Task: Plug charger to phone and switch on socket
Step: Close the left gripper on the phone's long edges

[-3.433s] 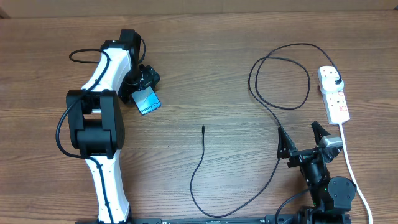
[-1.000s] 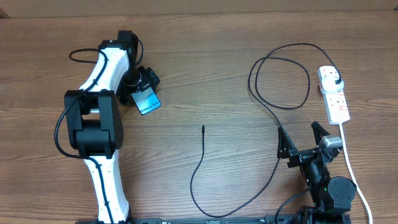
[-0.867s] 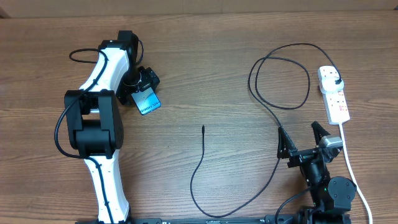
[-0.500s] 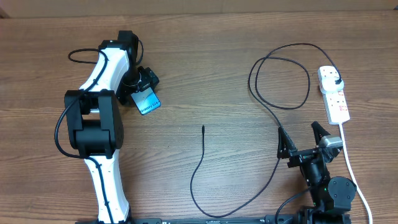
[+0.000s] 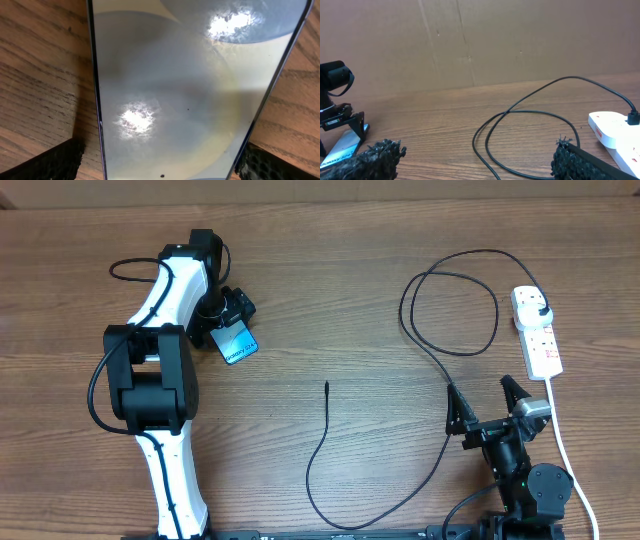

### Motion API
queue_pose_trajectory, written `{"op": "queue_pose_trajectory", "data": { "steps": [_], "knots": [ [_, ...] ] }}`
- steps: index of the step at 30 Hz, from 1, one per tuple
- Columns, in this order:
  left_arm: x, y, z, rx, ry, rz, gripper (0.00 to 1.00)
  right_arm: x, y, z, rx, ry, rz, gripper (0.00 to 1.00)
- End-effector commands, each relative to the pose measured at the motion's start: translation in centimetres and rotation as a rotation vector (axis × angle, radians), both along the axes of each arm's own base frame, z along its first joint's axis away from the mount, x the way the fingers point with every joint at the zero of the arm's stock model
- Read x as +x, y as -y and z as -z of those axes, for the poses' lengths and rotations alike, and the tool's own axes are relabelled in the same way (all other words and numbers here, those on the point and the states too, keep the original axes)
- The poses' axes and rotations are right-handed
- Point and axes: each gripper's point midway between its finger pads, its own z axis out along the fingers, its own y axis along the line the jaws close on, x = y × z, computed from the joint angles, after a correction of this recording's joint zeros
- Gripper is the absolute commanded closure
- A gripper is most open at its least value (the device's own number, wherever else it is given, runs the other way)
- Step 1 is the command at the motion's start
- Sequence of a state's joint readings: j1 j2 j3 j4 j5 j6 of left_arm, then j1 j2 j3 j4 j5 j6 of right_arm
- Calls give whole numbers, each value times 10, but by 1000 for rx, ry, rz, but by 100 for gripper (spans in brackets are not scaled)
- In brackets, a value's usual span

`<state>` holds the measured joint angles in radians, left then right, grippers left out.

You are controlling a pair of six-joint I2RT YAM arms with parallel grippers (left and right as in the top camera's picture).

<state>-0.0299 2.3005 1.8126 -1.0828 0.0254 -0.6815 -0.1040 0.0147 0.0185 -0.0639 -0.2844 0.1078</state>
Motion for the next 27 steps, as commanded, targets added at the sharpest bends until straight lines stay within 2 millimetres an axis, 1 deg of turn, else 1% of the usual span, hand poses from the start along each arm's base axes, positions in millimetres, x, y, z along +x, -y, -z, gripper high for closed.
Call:
{"op": "queue_pose_trajectory", "data": {
  "steps": [1, 3, 6, 9, 10, 17, 20, 27],
  "knots": [
    [-3, -8, 9, 19, -19, -32, 0, 0, -1, 1, -5, 7, -1, 0],
    [-3, -8, 9, 19, -19, -31, 0, 0, -1, 1, -5, 7, -1, 0],
    [-3, -8, 9, 19, -19, -31, 4, 0, -1, 1, -5, 7, -1, 0],
    [-3, -8, 9, 21, -19, -31, 15, 0, -1, 1, -5, 7, -1, 0],
    [-3, -8, 9, 24, -18, -31, 16, 0, -1, 1, -5, 7, -1, 0],
    [-3, -9, 9, 30, -19, -31, 14, 0, -1, 1, -5, 7, -1, 0],
    [-3, -9, 9, 30, -19, -31, 10, 0, -1, 1, -5, 7, -1, 0],
    [-3, -10, 9, 32, -18, -31, 11, 0, -1, 1, -5, 7, -1, 0]
  ]
}}
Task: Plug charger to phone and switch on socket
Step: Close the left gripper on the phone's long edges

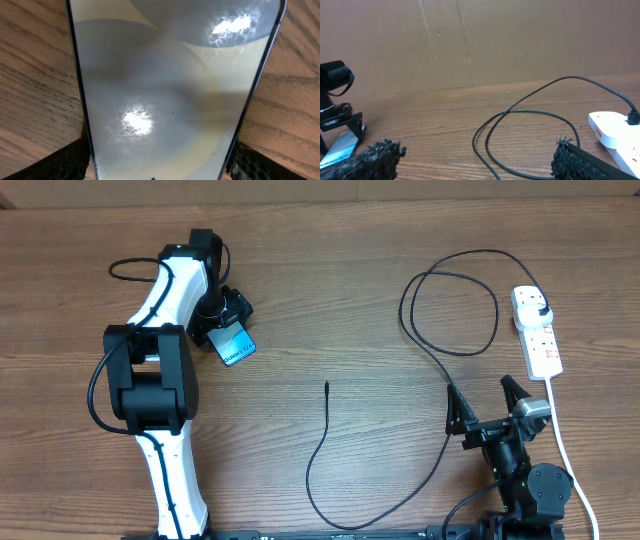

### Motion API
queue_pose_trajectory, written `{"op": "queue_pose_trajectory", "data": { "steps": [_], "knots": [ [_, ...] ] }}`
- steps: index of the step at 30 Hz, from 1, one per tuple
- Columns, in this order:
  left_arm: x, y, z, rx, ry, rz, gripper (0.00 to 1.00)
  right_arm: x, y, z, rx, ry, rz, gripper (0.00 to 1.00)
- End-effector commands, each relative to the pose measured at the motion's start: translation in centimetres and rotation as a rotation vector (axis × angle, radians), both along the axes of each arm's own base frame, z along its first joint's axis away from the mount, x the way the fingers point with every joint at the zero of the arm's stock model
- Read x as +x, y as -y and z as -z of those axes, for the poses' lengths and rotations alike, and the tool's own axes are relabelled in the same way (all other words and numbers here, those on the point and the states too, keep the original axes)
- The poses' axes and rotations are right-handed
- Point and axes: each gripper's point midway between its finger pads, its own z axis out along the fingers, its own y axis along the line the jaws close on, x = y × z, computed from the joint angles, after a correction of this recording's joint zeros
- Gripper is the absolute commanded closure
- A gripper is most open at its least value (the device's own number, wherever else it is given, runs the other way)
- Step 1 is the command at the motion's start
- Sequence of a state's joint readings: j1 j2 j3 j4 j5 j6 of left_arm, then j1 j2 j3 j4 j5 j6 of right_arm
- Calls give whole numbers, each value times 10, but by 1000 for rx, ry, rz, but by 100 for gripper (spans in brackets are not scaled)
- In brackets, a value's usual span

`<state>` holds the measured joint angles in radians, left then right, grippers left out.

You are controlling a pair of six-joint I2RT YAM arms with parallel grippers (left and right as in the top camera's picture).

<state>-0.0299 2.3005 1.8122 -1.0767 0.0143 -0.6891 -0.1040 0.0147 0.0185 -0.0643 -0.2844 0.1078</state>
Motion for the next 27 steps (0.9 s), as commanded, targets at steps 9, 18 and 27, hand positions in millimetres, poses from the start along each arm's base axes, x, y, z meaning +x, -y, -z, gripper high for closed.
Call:
{"op": "queue_pose_trajectory", "data": {
  "steps": [9, 18, 27],
  "knots": [
    [-5, -12, 9, 45, -25, -23, 7, 0, -1, 1, -5, 8, -1, 0],
    [-6, -12, 9, 49, -31, -23, 6, 0, -1, 1, -5, 8, -1, 0],
    [-6, -12, 9, 48, -32, -22, 7, 0, -1, 1, -5, 8, -1, 0]
  ]
}}
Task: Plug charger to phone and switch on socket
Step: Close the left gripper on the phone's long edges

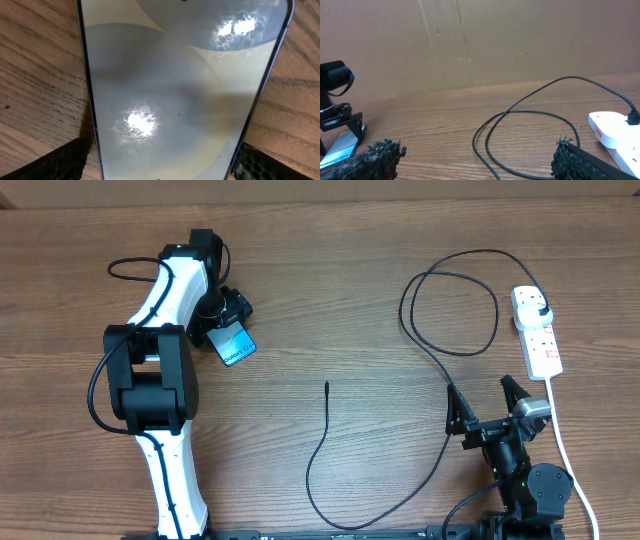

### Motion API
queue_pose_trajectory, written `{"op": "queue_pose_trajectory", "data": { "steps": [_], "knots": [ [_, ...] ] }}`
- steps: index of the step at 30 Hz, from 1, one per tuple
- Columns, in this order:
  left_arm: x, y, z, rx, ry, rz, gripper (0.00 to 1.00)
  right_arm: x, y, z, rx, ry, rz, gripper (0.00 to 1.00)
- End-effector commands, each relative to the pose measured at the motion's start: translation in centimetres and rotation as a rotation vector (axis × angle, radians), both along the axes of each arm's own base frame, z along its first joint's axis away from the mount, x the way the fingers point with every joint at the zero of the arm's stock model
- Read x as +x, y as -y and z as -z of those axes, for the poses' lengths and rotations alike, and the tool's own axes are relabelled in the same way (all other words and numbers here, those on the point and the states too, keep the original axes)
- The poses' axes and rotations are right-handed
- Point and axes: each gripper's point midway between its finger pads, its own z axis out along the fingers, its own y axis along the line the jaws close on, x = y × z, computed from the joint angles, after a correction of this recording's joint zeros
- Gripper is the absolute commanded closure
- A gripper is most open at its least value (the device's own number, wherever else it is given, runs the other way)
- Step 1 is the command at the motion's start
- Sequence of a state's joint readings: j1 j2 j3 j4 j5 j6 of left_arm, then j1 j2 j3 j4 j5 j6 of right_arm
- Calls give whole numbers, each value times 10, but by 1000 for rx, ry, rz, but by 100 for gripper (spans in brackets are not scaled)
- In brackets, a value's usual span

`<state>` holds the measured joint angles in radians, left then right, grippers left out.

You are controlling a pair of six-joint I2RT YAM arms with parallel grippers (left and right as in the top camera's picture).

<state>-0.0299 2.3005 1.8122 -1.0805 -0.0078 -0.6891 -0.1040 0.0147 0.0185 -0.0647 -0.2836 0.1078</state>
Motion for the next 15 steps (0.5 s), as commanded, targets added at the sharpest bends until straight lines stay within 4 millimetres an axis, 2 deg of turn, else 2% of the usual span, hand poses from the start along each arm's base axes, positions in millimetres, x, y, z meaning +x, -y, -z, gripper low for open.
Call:
{"op": "queue_pose_trajectory", "data": {
  "steps": [1, 15],
  "knots": [
    [-5, -8, 9, 26, -28, -23, 7, 0, -1, 1, -5, 8, -2, 0],
    [-6, -8, 9, 26, -32, -21, 10, 0, -1, 1, -5, 8, -2, 0]
  ]
}}
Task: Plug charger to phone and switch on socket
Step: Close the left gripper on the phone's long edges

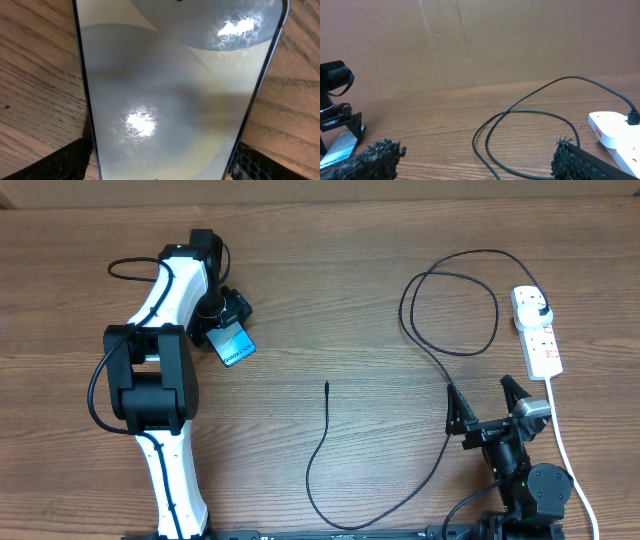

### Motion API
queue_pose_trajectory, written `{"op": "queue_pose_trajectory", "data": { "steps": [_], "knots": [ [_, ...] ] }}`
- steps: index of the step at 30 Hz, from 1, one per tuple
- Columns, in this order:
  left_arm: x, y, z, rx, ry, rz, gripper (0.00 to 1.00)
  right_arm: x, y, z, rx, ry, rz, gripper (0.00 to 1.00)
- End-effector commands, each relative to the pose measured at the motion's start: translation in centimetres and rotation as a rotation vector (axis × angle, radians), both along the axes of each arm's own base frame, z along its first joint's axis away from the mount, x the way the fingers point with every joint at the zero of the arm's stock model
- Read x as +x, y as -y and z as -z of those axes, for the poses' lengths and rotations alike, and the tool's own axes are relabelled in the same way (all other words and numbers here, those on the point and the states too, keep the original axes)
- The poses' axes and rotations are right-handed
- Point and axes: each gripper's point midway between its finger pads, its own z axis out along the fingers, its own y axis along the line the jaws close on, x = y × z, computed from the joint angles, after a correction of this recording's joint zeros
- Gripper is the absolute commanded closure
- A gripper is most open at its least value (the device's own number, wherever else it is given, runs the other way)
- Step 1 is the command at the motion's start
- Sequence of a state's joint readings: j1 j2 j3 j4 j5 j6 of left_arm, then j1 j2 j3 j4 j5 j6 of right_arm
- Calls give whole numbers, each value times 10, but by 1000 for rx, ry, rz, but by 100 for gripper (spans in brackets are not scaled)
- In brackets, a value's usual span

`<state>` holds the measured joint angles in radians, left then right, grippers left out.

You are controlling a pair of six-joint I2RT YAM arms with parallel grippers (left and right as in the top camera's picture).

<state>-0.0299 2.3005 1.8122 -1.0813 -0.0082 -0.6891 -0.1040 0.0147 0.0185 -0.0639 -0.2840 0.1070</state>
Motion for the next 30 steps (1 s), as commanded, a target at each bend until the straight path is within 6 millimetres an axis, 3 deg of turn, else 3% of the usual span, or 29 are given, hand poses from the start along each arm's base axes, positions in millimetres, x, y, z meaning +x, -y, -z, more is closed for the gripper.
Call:
{"op": "queue_pose_trajectory", "data": {
  "steps": [1, 13, 22, 30],
  "knots": [
    [-6, -7, 9, 26, -31, -21, 9, 0, -1, 1, -4, 7, -2, 0],
    [-5, -3, 9, 26, -26, -10, 10, 0, -1, 1, -4, 7, -2, 0],
    [-5, -3, 9, 26, -26, -10, 20, 0, -1, 1, -4, 7, -2, 0],
    [-5, -3, 9, 26, -27, -10, 21, 0, -1, 1, -4, 7, -2, 0]
  ]
}}
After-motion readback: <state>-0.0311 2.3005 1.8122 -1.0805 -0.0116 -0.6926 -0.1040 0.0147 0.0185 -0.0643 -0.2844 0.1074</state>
